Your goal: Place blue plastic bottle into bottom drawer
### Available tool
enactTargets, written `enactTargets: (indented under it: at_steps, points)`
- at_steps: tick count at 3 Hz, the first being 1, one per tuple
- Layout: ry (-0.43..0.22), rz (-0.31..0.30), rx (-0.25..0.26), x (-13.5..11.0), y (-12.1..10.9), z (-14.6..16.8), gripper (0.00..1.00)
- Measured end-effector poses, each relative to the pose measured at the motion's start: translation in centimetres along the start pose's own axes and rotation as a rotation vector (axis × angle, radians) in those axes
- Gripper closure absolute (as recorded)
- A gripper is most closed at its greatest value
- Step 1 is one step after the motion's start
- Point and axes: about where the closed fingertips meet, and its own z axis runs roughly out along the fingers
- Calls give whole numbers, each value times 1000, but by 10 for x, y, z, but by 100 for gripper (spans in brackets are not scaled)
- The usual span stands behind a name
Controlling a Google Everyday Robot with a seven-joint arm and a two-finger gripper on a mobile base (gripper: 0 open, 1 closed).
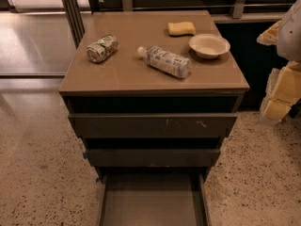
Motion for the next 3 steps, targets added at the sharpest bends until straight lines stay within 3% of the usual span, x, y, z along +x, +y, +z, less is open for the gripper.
enactTargets:
  at_steps: [1, 2, 3]
  points:
    - [0, 0, 0, 0, 0, 0, 0]
    - [-51, 39, 35, -2, -12, 1, 0]
    - [-164, 130, 90, -14, -54, 16, 0]
